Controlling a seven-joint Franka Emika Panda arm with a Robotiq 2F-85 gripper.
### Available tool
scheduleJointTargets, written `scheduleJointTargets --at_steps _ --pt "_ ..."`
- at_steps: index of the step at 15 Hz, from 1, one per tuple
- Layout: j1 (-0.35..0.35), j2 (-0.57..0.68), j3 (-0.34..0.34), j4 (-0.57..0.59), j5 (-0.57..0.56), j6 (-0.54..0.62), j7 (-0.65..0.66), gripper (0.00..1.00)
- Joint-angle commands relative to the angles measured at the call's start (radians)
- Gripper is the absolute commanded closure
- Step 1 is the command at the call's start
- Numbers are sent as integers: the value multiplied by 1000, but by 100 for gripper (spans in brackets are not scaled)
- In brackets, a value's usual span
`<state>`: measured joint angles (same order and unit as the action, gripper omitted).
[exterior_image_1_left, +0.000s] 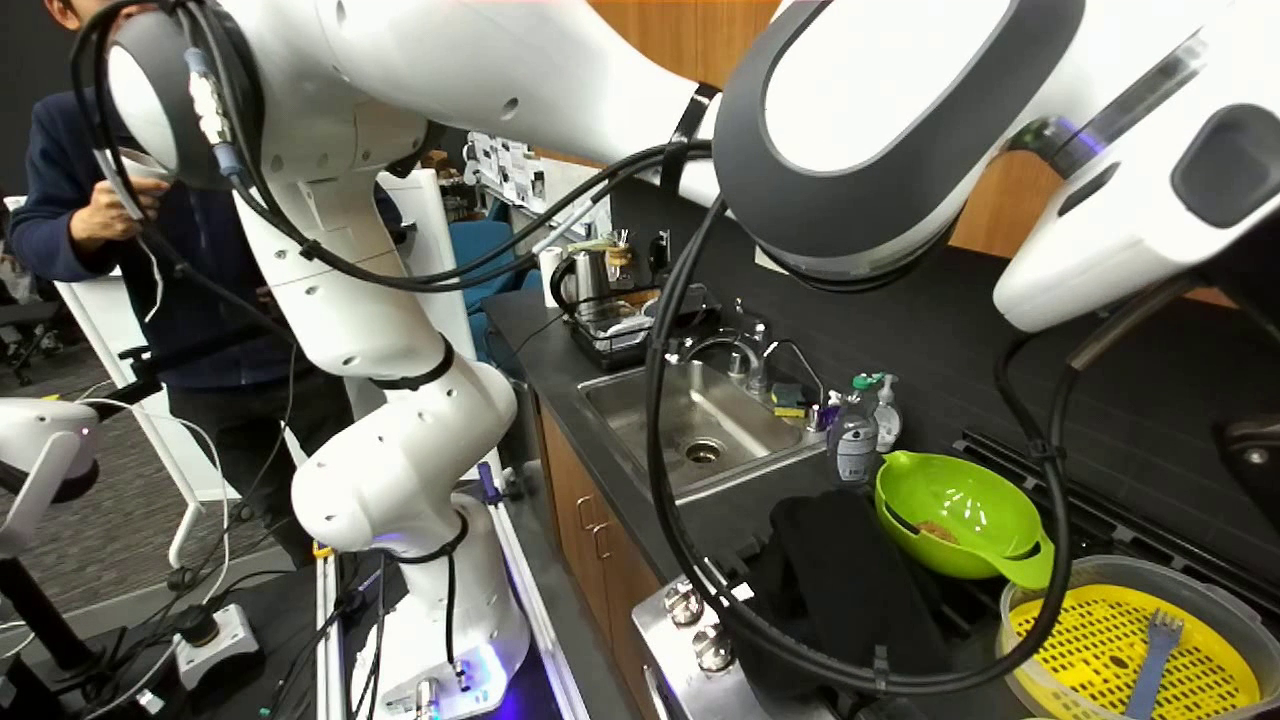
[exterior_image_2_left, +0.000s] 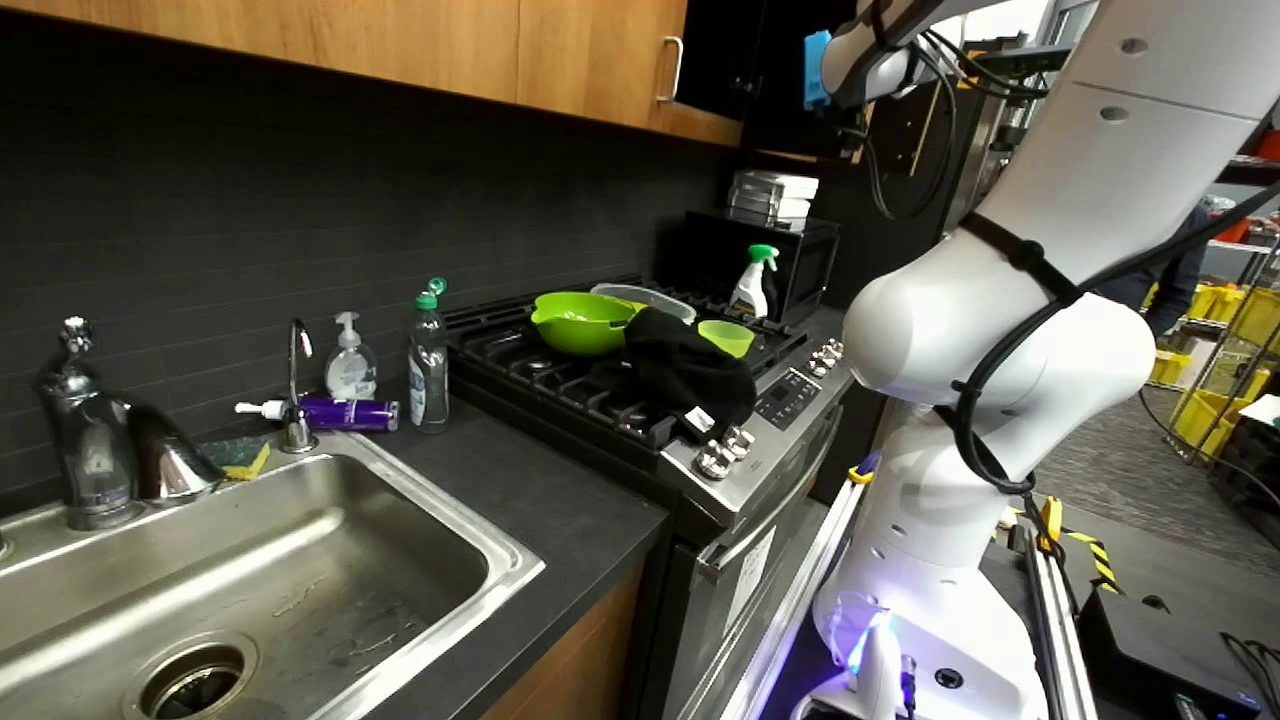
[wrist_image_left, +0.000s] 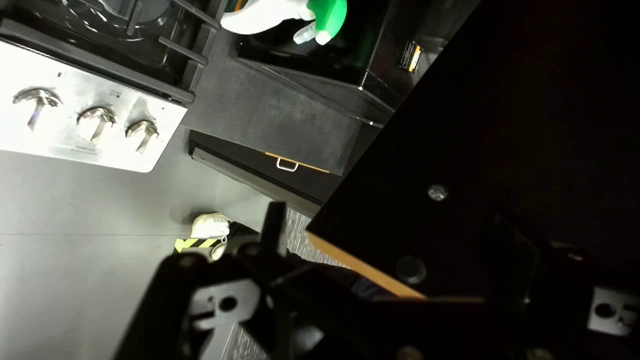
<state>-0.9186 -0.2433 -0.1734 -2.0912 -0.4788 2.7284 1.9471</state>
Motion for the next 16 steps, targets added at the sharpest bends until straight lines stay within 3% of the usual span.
scheduleJointTargets --at_steps 1,16 --pt "-40 -3 6 0 -54 -5 57 0" --pt "-137 7 8 5 -91 -8 109 0"
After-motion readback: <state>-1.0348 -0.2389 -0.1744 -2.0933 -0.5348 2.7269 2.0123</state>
